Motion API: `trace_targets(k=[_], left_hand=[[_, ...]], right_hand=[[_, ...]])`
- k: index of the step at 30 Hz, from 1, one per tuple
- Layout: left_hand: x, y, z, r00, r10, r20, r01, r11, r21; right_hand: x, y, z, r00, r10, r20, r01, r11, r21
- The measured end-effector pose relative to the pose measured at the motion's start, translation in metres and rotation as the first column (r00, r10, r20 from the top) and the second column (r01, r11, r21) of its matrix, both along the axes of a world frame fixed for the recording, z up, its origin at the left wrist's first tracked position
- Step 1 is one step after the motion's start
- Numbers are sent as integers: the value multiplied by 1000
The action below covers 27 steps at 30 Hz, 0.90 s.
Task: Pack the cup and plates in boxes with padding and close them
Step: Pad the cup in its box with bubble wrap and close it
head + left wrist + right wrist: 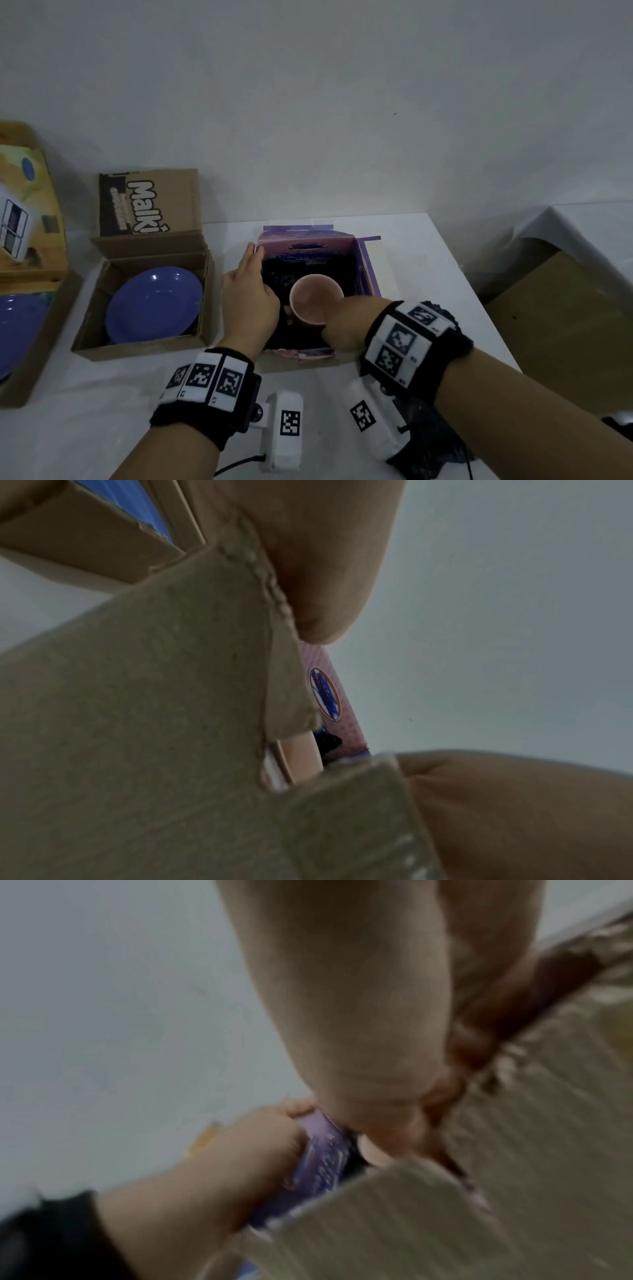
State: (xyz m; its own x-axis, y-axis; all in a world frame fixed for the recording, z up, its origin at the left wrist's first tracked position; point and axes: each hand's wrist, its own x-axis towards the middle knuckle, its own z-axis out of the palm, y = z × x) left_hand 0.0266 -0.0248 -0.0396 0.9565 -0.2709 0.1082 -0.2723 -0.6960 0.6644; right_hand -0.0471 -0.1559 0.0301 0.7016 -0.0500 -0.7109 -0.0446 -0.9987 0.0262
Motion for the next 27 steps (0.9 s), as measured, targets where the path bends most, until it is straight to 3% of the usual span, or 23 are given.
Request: trace_targets(k=[3, 6, 9, 11, 12, 14, 15, 17, 19, 21, 22, 23, 26, 27], left_hand=[[1, -1, -3, 1000, 1, 0, -1, 1000, -2], [0, -3, -4, 1000, 0, 11, 0, 1000, -1], [0, -2, -3, 1000, -5, 18, 5, 1000, 16], [0, -2, -2, 1000, -11, 20, 10, 999, 35], [0, -1, -2, 1000, -13, 24, 12, 999, 39], [-1, -2, -2, 999, -14, 30, 13, 999, 42], [-1, -2, -2, 999, -17, 29, 16, 999, 40], [1, 0, -3, 999, -32, 23, 31, 999, 25], [3, 1, -4, 999, -48, 11, 48, 999, 3], [3, 2, -4, 998, -55, 5, 55, 998, -7], [3, 2, -5, 998, -55, 7, 55, 998, -4], [3, 2, -5, 998, -54, 11, 54, 999, 4], [3, 2, -6, 999, -46, 20, 45, 999, 15], [3, 2, -6, 999, -42, 21, 42, 999, 13]], right_hand=[[-5, -6, 2, 973, 179, 146, -157, 976, -147], [-16, -10, -10, 929, 365, 67, -348, 919, -185], [-19, -11, -7, 929, 336, 156, -319, 940, -123], [-18, -17, -5, 911, 56, 409, -78, 996, 37], [-18, -22, -7, 824, -94, 558, 15, 989, 145], [-20, -31, -9, 591, -259, 764, 92, 962, 255], [-22, -36, -11, 523, -327, 787, 126, 943, 309], [-26, -48, -13, 469, -514, 718, 177, 851, 494], [-32, -62, -13, 360, -718, 595, 225, 686, 692], [-44, -81, -18, 208, -835, 510, 307, 551, 776], [-52, -90, -23, 201, -843, 499, 373, 536, 757], [-61, -96, -30, 280, -816, 506, 461, 577, 674], [-88, -93, -61, 672, -649, 356, 557, 760, 335], [-95, -87, -70, 727, -633, 267, 568, 773, 284]])
